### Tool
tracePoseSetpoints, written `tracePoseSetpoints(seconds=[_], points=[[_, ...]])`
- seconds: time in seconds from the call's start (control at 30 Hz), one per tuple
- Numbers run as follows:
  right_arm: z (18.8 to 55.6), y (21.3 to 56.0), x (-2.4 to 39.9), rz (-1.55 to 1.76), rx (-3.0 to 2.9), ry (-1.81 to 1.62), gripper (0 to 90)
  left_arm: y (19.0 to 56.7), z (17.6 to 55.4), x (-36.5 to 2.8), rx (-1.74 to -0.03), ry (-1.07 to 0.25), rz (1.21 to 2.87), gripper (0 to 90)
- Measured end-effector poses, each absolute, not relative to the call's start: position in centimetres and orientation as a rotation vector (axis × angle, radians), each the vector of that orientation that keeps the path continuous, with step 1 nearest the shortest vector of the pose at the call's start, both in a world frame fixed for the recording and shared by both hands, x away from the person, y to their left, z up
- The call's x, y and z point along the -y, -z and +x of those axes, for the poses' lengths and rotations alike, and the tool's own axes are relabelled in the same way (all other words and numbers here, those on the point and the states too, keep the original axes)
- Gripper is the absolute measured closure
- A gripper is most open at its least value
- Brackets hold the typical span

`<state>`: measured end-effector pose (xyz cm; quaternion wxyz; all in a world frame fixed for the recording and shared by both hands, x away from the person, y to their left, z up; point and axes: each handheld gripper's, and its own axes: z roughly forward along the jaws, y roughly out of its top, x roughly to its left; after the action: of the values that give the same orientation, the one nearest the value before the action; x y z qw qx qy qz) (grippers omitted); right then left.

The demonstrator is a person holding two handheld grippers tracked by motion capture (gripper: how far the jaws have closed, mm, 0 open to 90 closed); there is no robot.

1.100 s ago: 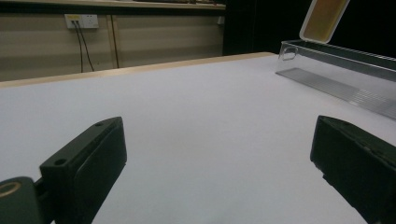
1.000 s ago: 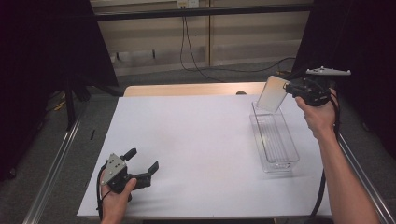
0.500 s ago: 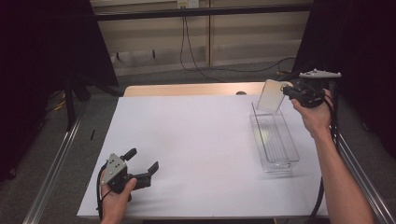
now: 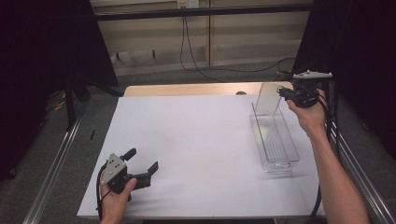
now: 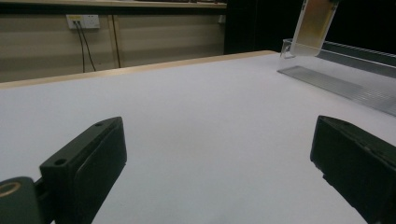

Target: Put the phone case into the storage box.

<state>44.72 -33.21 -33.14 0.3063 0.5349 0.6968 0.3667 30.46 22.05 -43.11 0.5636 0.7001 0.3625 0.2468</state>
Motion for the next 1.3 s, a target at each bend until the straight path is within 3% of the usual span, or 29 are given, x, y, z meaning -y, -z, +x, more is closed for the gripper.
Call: tracePoseSetpoints(seconds=[1.3], points=[[46.5, 35.9, 32.4, 1.417, -1.887, -0.879, 84.3, 43.1, 30.4, -22.0, -0.848, -0.585, 1.658, 3.7]])
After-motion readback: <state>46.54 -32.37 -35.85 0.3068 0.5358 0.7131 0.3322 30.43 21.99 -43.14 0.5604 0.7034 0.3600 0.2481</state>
